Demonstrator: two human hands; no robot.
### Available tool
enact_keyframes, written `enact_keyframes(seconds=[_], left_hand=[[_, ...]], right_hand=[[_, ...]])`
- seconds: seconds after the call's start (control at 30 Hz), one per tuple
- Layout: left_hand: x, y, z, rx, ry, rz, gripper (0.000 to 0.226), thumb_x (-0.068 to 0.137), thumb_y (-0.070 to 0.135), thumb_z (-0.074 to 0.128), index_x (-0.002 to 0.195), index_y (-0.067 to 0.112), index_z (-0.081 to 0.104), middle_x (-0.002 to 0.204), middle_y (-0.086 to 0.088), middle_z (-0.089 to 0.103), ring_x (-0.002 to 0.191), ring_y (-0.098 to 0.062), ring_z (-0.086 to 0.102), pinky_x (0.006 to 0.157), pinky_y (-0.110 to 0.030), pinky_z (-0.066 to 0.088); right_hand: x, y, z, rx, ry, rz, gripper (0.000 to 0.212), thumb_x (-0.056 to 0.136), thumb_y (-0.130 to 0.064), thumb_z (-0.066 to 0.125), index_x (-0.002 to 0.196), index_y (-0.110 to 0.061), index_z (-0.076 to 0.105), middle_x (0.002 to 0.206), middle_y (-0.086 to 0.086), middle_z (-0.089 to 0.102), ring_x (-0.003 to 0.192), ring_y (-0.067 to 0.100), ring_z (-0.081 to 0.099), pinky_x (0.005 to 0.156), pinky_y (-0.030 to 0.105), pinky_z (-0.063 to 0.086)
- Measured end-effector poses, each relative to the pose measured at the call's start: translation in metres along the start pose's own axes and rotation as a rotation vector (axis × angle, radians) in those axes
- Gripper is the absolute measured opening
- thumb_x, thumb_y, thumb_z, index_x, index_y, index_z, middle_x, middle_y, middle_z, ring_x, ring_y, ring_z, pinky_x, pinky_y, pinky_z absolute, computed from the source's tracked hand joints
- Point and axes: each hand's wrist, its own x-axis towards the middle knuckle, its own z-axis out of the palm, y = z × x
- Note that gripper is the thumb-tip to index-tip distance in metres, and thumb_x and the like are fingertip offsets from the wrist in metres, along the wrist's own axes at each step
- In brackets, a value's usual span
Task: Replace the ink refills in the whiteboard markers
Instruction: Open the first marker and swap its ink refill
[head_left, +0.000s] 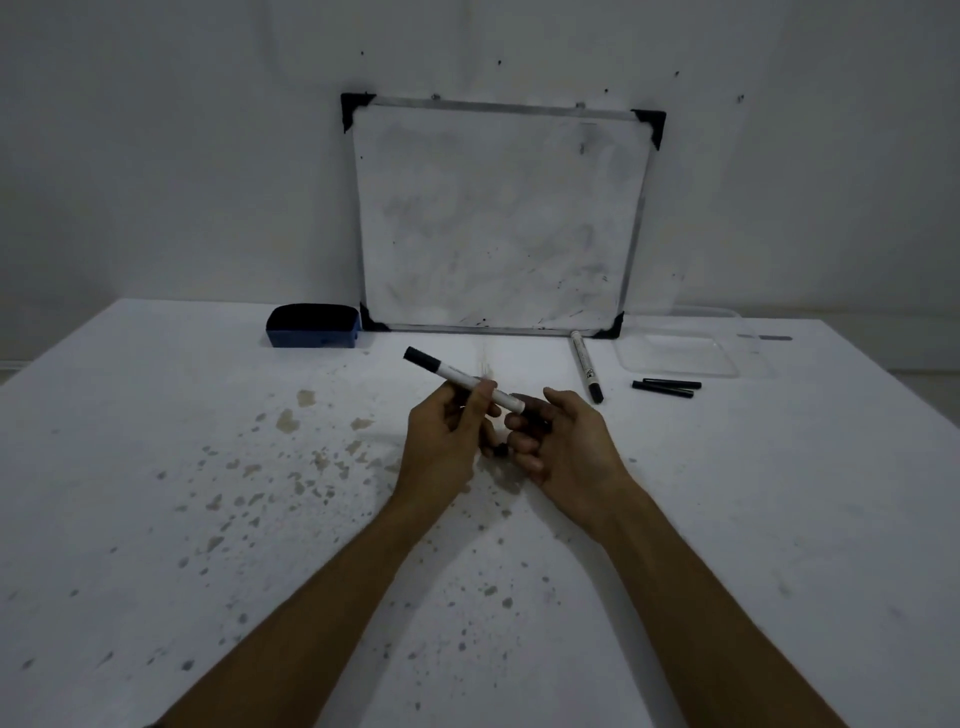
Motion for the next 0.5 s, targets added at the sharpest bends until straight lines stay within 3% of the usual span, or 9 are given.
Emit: enact_keyframes(seconds=[0.07,0.2,0.37,0.5], left_hand=[[0.003,0.001,-0.001,-0.086,0.026,-0.054,0.026,0.104,0.027,0.060,0.101,0.004,0.072,0.082,-0.005,0.070,0.058,-0.010,0.061,0.053,-0.020,0.052],[0.006,-0.003,-0.006,-0.169,0.025,-0.158,0.027,0.103,0.034,0.060,0.105,0.013,0.076,0.082,0.005,0.073,0.062,-0.012,0.062,0.056,-0.033,0.050],[0.009,-0.002,-0.009,-0.277,0.058,-0.195,0.028,0.105,0.030,0.058,0.107,0.007,0.074,0.086,-0.001,0.069,0.058,-0.012,0.058,0.052,-0.021,0.051],[0.011,-0.005,-0.009,-0.286,0.047,-0.190,0.027,0.105,0.031,0.058,0.106,0.009,0.074,0.084,0.001,0.070,0.058,-0.013,0.057,0.054,-0.023,0.052]], right_hand=[[-0.002,-0.004,-0.002,0.004,-0.030,-0.014,0.040,0.098,-0.030,0.041,0.108,0.001,0.065,0.077,0.010,0.055,0.056,0.016,0.041,0.045,0.025,0.031],[-0.001,-0.007,-0.004,0.012,-0.037,-0.027,0.044,0.098,-0.029,0.041,0.113,0.002,0.069,0.078,0.011,0.059,0.057,0.017,0.045,0.043,0.025,0.035],[-0.001,-0.009,-0.012,-0.108,0.008,-0.053,0.025,0.098,-0.014,0.053,0.113,-0.002,0.070,0.080,0.009,0.062,0.058,0.014,0.048,0.045,0.022,0.038],[-0.006,-0.012,-0.021,-0.254,0.056,-0.111,0.019,0.098,-0.013,0.062,0.112,-0.004,0.070,0.087,0.011,0.071,0.062,0.014,0.055,0.052,0.022,0.041]])
